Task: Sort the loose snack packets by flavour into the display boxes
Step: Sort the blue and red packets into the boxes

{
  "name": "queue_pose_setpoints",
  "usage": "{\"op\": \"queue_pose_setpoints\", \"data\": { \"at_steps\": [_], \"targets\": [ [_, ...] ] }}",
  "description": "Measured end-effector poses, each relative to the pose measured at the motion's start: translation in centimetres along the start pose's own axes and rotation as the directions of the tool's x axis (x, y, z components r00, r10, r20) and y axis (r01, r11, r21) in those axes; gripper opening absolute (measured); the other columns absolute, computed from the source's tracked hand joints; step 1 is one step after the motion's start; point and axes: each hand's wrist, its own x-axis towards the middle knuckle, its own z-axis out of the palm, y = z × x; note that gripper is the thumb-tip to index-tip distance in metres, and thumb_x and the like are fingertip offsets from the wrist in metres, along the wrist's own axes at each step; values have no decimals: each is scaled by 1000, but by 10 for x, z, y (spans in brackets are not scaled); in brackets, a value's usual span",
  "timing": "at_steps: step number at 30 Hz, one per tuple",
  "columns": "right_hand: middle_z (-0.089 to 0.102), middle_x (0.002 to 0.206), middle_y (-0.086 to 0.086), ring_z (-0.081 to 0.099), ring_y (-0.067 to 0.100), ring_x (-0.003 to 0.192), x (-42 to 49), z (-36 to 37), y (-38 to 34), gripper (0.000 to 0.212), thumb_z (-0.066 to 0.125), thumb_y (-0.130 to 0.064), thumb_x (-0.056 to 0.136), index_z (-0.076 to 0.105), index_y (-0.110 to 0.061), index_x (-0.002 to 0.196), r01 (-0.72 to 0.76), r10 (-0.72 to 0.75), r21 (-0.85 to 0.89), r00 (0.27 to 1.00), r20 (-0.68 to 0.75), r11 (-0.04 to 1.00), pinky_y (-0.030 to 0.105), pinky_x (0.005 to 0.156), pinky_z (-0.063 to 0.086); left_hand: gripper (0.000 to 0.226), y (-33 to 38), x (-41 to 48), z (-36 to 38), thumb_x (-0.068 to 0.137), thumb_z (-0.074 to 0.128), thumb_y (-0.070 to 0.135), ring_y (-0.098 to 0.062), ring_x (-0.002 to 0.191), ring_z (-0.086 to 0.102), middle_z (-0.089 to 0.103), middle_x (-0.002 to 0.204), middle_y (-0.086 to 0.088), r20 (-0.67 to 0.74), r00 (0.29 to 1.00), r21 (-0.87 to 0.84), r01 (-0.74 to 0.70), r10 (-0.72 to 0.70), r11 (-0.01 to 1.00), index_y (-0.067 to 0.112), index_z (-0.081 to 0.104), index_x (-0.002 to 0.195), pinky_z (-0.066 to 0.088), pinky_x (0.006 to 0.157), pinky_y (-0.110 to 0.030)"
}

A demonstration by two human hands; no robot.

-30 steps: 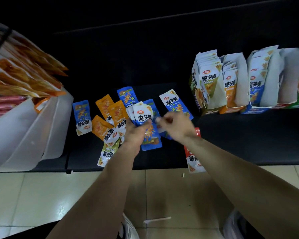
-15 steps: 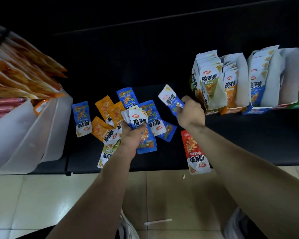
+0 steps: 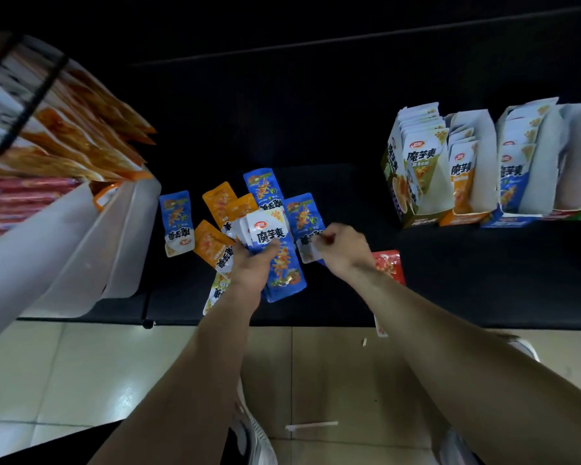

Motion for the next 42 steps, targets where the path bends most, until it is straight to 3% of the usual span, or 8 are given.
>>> {"op": "queue_pose_setpoints", "data": {
  "at_steps": [5, 10, 14, 17, 22, 27, 33, 42],
  "targets": [
    [67, 108, 1, 65, 19, 93, -4, -4, 10, 26, 60, -41, 97, 62, -21, 112, 26, -31, -98, 998, -47, 995, 39, 78, 58, 49, 3, -2, -10, 88, 75, 27, -25, 95, 72, 71, 114, -5, 55, 998, 49, 4, -7, 999, 20, 48, 128, 58, 87, -50],
    [68, 105, -7, 65, 9, 88, -42, -19, -2, 28, 50, -45, 102, 62, -24, 116, 127, -152, 111, 952, 267, 986, 33, 82, 54, 43, 21, -29, 13, 92, 70, 16, -31, 95, 73, 70, 116, -14, 233, 973, 15, -8, 4, 1000, 12, 49, 129, 60, 78, -48],
    [69, 101, -1, 65, 13, 84, -70, -61, -11, 23, 52, -39, 102, 61, -20, 110, 207, -185, -93, 962, 202, 974, 29, 70, 51, 35, 49, -71, 48, 92, 68, 10, -30, 88, 73, 72, 108, -15, 348, 937, 38, -26, 11, 999, 9, 55, 124, 60, 69, -41],
    [68, 101, 1, 66, 19, 90, -97, -113, -11, 24, 50, -43, 101, 57, -20, 108, 239, -205, -247, 966, 154, 939, 39, 79, 56, 26, 66, -107, 81, 90, 68, 3, -26, 79, 72, 72, 96, -13, 444, 896, 89, -81, 33, 993, 12, 58, 112, 60, 66, -38],
    [64, 112, -1, 61, 23, 104, -138, -221, 19, 36, 41, -56, 100, 57, -29, 118, 207, -186, -517, 978, 93, 831, 37, 82, 49, 67, 79, -159, 160, 66, 85, 23, -30, 90, 74, 72, 110, -16, 550, 831, 159, -202, 83, 967, 6, 57, 125, 61, 78, -45],
    [65, 98, 5, 63, 29, 100, -135, -300, 91, 28, 50, -47, 98, 58, -23, 88, -7, -31, -461, 997, -75, 888, 34, 81, 48, 35, 82, -173, 255, 78, 84, 17, -19, 90, 69, 73, 111, -5, 500, 851, 260, -328, 164, 908, 16, 64, 106, 55, 82, -32],
    [67, 116, 6, 61, 27, 113, -118, -317, 153, 26, 57, -41, 97, 66, -19, 109, -84, 75, -479, 996, -37, 874, 32, 92, 48, 37, 92, -150, 346, 84, 79, 12, -7, 83, 58, 66, 113, 6, 474, 847, 208, -373, 240, 904, 18, 50, 107, 50, 64, -17],
    [61, 123, 6, 60, 29, 111, -75, -298, 155, 32, 52, -44, 98, 60, -22, 120, -47, 89, -509, 994, 59, 859, 34, 85, 48, 57, 79, -113, 388, 75, 87, 29, -24, 109, 65, 68, 120, -2, 378, 856, 403, -495, 352, 770, 17, 52, 119, 55, 92, -42]
  ]
}}
